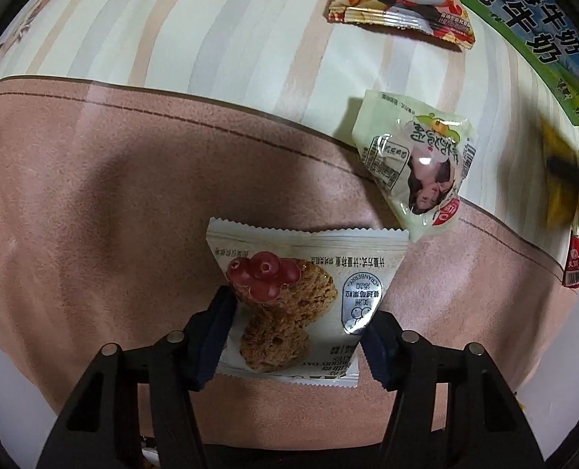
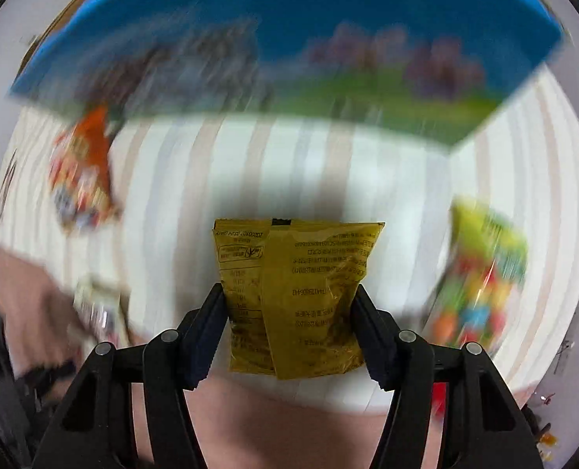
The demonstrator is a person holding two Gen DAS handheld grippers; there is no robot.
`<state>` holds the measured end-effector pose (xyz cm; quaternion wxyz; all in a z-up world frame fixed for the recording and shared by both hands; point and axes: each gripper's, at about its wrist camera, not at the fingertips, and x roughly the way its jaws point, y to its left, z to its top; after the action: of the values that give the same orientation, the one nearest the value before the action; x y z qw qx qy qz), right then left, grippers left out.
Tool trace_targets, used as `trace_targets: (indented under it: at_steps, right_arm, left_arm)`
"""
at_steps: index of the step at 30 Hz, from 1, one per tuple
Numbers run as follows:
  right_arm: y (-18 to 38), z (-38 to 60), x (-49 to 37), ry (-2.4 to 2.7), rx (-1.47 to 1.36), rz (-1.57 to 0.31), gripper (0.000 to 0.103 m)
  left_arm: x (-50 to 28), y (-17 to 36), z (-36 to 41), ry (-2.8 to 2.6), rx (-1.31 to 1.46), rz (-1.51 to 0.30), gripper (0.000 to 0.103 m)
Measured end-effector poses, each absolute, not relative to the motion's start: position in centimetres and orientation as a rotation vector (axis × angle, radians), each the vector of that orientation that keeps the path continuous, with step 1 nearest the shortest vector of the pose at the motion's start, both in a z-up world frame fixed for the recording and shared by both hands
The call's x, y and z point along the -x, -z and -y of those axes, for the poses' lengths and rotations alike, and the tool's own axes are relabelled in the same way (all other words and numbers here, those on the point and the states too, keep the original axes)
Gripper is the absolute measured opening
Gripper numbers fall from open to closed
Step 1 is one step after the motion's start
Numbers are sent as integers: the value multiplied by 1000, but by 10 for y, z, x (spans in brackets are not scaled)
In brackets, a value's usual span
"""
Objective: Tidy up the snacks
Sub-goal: 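Grasp the white cranberry biscuit packet with the left tool while the right tool grasps the yellow chip bag, then carry both packets into the cardboard box and open both tools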
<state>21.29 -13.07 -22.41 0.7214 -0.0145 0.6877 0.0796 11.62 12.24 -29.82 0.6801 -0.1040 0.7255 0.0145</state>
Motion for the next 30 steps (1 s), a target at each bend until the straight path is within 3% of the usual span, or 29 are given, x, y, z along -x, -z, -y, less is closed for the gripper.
trace_targets:
  at_steps: [4,7,20,24,30]
  right_arm:
    - [233,131,-165,-202,2,-1590,64]
    - [238,138,-139,-198,-72,-1637,64]
    - [260,160,-111,-153,-224,-1675,69]
    - [257,166,-97,-135,-211,-1634,57]
    - [233,181,-97,-155,-260,-1587,53]
  left_arm:
    - [-119,301,-123,-28,214,-1624,58]
    - [-114,301,-99,-15,187,-1615,51]
    - [-112,316,-49,79,41,-1633,51]
    - [-107,304,-49,96,35,-1613,45]
    - [-109,261,-42,162,50,-1566,45]
